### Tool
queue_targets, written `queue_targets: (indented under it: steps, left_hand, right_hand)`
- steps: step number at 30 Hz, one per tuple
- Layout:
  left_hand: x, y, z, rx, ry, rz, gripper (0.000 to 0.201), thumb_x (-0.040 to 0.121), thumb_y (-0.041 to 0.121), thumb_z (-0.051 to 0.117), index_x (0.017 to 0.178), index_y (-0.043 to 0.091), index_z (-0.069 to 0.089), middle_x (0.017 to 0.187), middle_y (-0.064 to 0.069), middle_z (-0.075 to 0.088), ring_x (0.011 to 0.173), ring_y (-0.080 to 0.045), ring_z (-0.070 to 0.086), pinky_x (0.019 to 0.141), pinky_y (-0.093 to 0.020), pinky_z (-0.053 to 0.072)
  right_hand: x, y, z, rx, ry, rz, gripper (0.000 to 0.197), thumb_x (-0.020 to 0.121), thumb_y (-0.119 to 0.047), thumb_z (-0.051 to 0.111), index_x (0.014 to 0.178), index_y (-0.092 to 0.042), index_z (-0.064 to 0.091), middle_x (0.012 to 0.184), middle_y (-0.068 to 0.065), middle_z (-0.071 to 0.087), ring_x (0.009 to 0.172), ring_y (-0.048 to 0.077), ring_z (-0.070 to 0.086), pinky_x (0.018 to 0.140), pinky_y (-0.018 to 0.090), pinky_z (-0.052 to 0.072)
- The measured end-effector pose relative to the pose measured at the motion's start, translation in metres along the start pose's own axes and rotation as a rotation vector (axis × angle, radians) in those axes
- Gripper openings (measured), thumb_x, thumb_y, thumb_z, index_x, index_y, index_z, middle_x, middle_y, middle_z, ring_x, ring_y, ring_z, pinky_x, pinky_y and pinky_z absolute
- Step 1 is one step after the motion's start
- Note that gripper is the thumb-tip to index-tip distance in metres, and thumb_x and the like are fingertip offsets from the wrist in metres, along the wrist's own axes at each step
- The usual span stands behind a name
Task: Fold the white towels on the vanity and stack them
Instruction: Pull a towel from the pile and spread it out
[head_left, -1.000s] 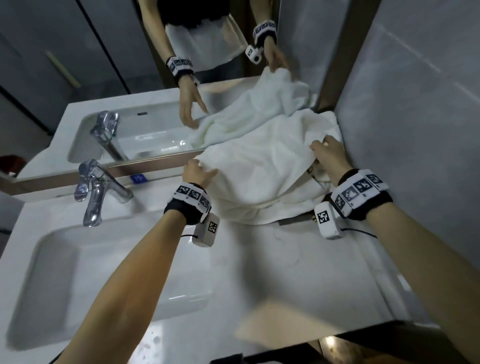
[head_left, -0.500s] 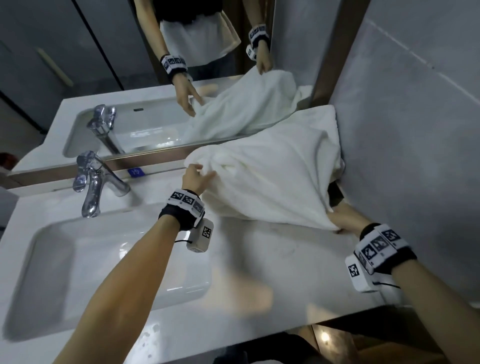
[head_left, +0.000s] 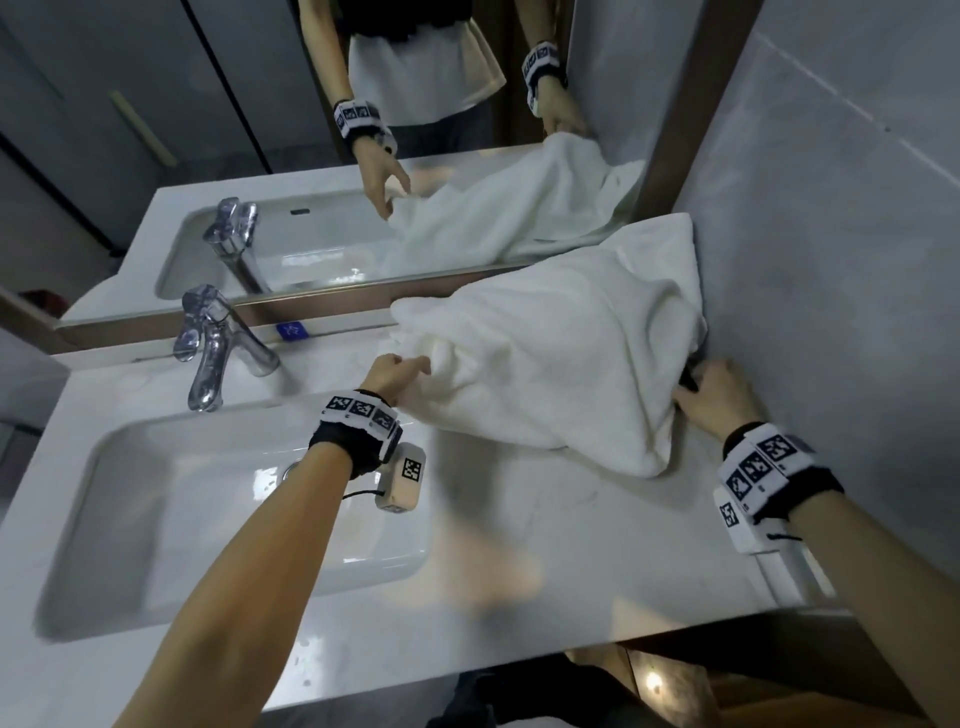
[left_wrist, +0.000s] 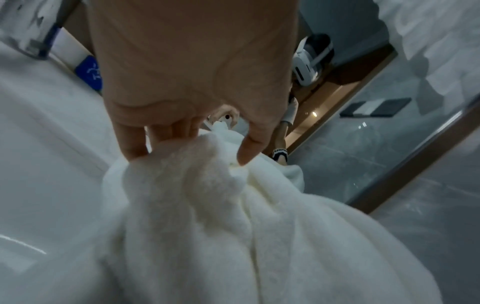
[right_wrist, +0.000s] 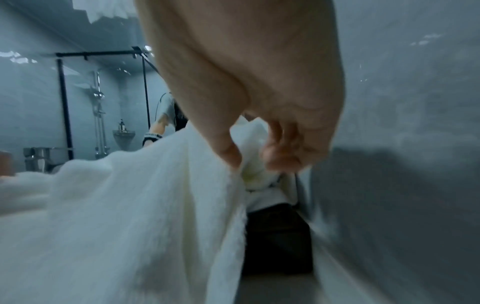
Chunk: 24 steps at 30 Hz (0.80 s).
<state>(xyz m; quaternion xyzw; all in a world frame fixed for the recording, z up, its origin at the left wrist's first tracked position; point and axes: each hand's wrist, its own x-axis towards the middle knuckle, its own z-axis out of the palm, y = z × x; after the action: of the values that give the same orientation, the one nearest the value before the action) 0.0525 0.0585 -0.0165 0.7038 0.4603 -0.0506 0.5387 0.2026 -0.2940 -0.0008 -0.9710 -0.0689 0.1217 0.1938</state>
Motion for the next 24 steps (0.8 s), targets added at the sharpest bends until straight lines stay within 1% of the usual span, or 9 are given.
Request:
queue_targets:
  steps: [3, 5, 7, 10, 12, 16, 19, 22, 24]
  left_hand:
    - [0.0, 0.01, 0.008, 0.005, -0.07, -0.013, 0.058, 0.077, 0.041, 0.069, 0.117, 0.003, 0.052, 0.111, -0.01, 0.057, 0.102, -0.027, 0.057, 0.094, -0.041, 0.049]
    - [-0.002, 0.015, 0.02, 0.085, -0.115, 0.039, 0.067, 0.076, 0.045, 0.072, 0.123, 0.005, 0.047, 0.114, -0.008, 0.055, 0.104, -0.025, 0.056, 0.09, -0.037, 0.048]
    - [-0.006, 0.02, 0.034, 0.113, -0.138, 0.102, 0.077, 0.077, 0.044, 0.072, 0.134, 0.006, 0.039, 0.126, -0.007, 0.051, 0.115, -0.026, 0.052, 0.099, -0.037, 0.044]
    - [-0.009, 0.026, 0.055, 0.156, -0.186, 0.164, 0.078, 0.082, 0.039, 0.068, 0.14, 0.001, 0.031, 0.138, -0.013, 0.047, 0.125, -0.029, 0.048, 0.107, -0.042, 0.04]
    - [-0.01, 0.031, 0.066, 0.187, -0.194, 0.18, 0.082, 0.083, 0.036, 0.068, 0.142, -0.001, 0.026, 0.14, -0.013, 0.045, 0.129, -0.029, 0.044, 0.109, -0.041, 0.038]
    - [-0.005, 0.046, 0.08, 0.252, -0.101, 0.265, 0.067, 0.083, 0.032, 0.069, 0.129, -0.006, 0.039, 0.117, -0.017, 0.055, 0.118, -0.034, 0.053, 0.101, -0.04, 0.044]
    - [0.007, 0.057, 0.081, 0.193, -0.102, 0.273, 0.057, 0.088, 0.028, 0.064, 0.128, -0.003, 0.038, 0.121, -0.018, 0.054, 0.114, -0.03, 0.053, 0.102, -0.04, 0.041]
    - [0.016, 0.062, 0.077, 0.074, -0.083, 0.237, 0.029, 0.091, 0.029, 0.058, 0.105, 0.006, 0.046, 0.092, -0.004, 0.055, 0.088, -0.021, 0.054, 0.075, -0.026, 0.045]
    - [0.022, 0.06, 0.072, -0.083, -0.057, 0.171, 0.036, 0.09, 0.03, 0.06, 0.11, 0.001, 0.05, 0.098, -0.007, 0.06, 0.092, -0.022, 0.058, 0.078, -0.028, 0.047]
  right_hand:
    - [0.016, -0.019, -0.006, 0.126, 0.246, -0.166, 0.05, 0.08, -0.026, 0.064, 0.121, -0.004, 0.046, 0.128, 0.023, 0.047, 0.121, 0.037, 0.041, 0.101, 0.044, 0.036]
    - [0.027, -0.036, -0.01, 0.143, 0.224, -0.238, 0.07, 0.081, -0.033, 0.066, 0.138, -0.009, 0.033, 0.142, 0.021, 0.035, 0.132, 0.036, 0.031, 0.111, 0.045, 0.026]
    - [0.041, -0.048, -0.013, 0.111, 0.145, -0.264, 0.077, 0.081, -0.035, 0.068, 0.144, -0.016, 0.028, 0.15, 0.017, 0.029, 0.138, 0.033, 0.028, 0.114, 0.043, 0.024]
    - [0.058, -0.06, -0.015, 0.092, 0.08, -0.294, 0.053, 0.081, -0.024, 0.071, 0.128, -0.01, 0.051, 0.134, 0.019, 0.049, 0.12, 0.034, 0.049, 0.1, 0.04, 0.041]
    - [0.064, -0.067, -0.014, 0.068, 0.105, -0.28, 0.038, 0.081, -0.018, 0.069, 0.115, -0.008, 0.057, 0.124, 0.02, 0.053, 0.11, 0.036, 0.054, 0.089, 0.04, 0.046]
    - [0.077, -0.073, -0.006, -0.056, 0.025, -0.23, 0.031, 0.086, -0.015, 0.062, 0.115, -0.01, 0.054, 0.125, 0.017, 0.048, 0.109, 0.037, 0.054, 0.087, 0.039, 0.045]
    - [0.09, -0.077, -0.002, -0.07, 0.002, -0.222, 0.033, 0.087, -0.015, 0.061, 0.118, -0.008, 0.053, 0.127, 0.019, 0.045, 0.109, 0.037, 0.054, 0.087, 0.035, 0.042]
    - [0.097, -0.079, -0.002, -0.047, -0.012, -0.207, 0.033, 0.086, -0.014, 0.063, 0.116, -0.005, 0.053, 0.128, 0.021, 0.042, 0.105, 0.039, 0.054, 0.085, 0.032, 0.041]
    - [0.097, -0.079, -0.001, -0.04, -0.009, -0.186, 0.033, 0.085, -0.013, 0.064, 0.115, -0.005, 0.053, 0.128, 0.021, 0.04, 0.105, 0.04, 0.054, 0.091, 0.037, 0.046]
